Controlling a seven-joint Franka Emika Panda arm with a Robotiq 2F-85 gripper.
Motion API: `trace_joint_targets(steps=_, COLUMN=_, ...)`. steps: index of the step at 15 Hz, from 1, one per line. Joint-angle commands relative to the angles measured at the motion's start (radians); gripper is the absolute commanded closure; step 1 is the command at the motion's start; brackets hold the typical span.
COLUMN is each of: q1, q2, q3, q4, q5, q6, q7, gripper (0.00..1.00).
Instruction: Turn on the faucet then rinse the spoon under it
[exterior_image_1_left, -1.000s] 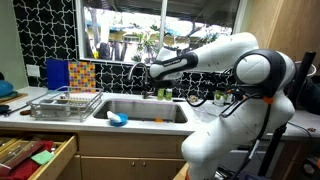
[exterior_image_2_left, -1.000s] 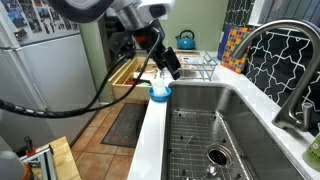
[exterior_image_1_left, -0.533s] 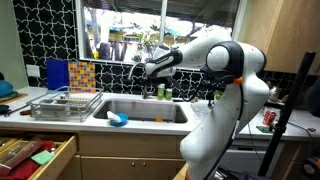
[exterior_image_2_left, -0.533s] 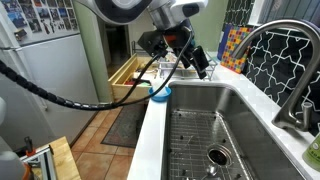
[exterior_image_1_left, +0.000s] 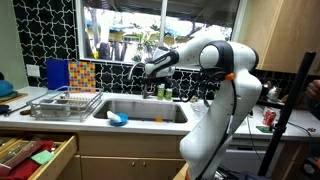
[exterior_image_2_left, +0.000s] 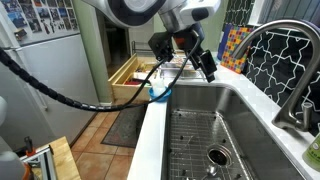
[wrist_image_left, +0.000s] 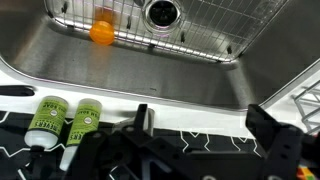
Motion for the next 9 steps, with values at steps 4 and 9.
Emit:
trace_joint_targets(steps=4, q1=-0.101, q2=0.245, q3=-0.008, q4=0.21, q5=-0.327, q6=0.031, q7=0.355, gripper=0.0)
trace_joint_targets(steps=9, q1=-0.04, q2=0.201, q3=-0.045, q4=0.163, q5=-0.239, q6=0.043, q7=0.25, gripper=0.0)
